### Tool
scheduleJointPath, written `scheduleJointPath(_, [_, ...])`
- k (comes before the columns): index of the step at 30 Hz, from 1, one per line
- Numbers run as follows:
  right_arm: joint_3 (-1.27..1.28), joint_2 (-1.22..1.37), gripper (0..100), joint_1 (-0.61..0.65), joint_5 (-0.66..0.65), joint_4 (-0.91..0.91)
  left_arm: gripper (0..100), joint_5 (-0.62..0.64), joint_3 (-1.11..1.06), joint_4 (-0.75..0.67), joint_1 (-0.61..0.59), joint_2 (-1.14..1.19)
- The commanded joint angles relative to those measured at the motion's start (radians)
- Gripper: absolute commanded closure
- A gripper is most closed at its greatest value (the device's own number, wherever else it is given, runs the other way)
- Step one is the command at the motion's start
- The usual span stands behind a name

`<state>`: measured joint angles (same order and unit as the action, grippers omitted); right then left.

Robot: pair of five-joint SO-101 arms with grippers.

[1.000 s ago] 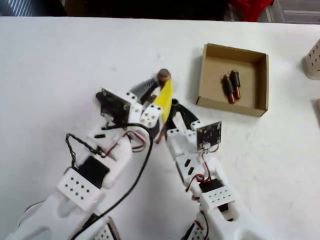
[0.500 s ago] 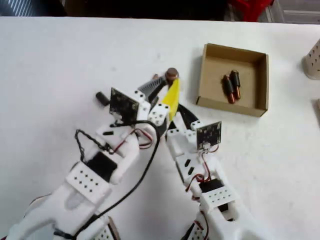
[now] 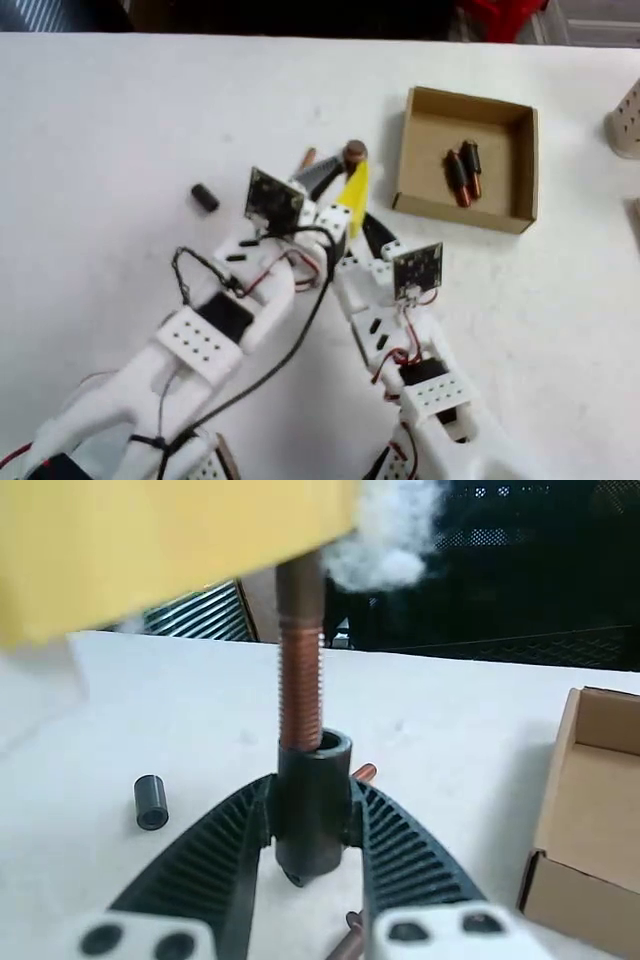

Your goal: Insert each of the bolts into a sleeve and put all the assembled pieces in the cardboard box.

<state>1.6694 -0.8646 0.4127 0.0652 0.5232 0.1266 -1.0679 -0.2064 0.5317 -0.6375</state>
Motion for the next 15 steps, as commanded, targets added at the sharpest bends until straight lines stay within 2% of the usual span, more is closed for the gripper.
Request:
scheduleJointPath(1, [0.006,-0.022,98.2,-0.007,-0.012,-0.002,98,-0.009,0.068,-0.071,0.007,0.007])
scheduleJointPath(15, [0.006,-0.022,98.2,-0.007,-0.012,-0.002,98,-0.009,0.068,-0.074,0.008,0.065])
